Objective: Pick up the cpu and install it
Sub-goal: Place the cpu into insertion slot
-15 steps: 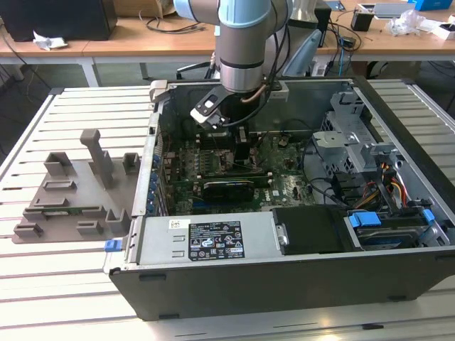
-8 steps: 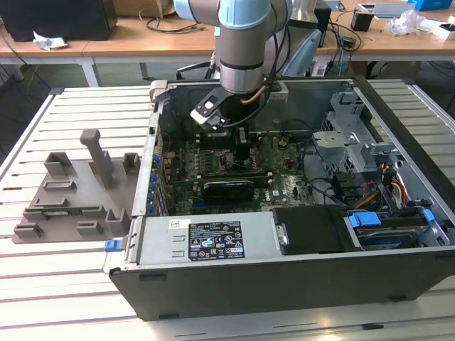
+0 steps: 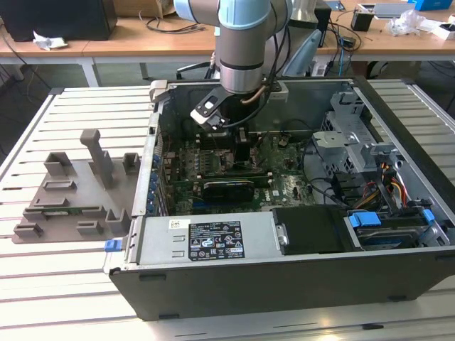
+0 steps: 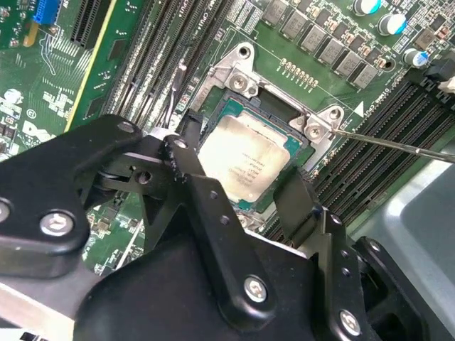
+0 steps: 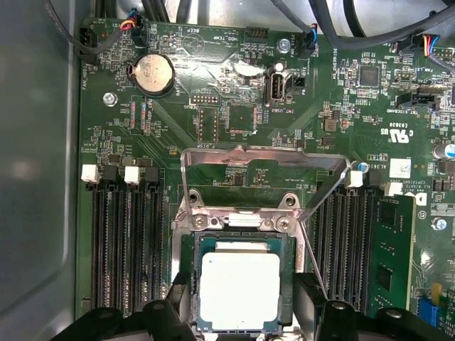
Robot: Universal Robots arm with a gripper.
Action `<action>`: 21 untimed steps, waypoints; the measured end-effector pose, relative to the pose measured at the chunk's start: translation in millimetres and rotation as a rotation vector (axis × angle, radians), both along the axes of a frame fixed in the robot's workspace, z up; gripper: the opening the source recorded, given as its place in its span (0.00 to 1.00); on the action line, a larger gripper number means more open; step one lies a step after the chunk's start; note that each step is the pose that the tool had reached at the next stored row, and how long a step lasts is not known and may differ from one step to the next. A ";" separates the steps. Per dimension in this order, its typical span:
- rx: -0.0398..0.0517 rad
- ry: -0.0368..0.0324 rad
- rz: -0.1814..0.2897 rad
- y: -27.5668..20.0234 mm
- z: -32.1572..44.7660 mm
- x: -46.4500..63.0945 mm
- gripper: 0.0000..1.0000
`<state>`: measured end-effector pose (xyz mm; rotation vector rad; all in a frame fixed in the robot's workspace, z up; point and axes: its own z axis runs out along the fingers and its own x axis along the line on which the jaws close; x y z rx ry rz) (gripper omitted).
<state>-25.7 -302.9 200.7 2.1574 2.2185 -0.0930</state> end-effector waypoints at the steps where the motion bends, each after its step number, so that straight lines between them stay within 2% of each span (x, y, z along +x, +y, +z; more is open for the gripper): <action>1: -0.0001 0.0000 0.000 0.0 2.4 0.0 0.68; 3: -0.0004 0.0002 0.000 0.1 11.0 0.0 0.66; 5: 0.0005 0.0001 0.000 0.2 19.4 0.0 0.53; 6: 0.0006 0.0001 0.000 0.2 22.6 0.0 0.53; 7: 0.0006 0.0001 0.000 0.2 25.4 0.0 0.47; 8: 0.0006 0.0001 0.000 0.1 30.4 -0.1 0.35; 9: 0.0005 0.0002 0.000 0.2 33.1 0.0 0.29; 10: 0.0007 0.0001 0.000 0.2 38.5 0.0 0.23; 12: 0.0007 0.0001 0.000 0.2 54.0 0.0 0.11; 16: 0.0007 0.0001 0.000 0.2 69.9 0.0 0.11; 18: 0.0006 0.0001 0.000 0.2 83.3 0.0 0.11; 21: 0.0006 0.0001 0.000 0.2 95.7 0.0 0.11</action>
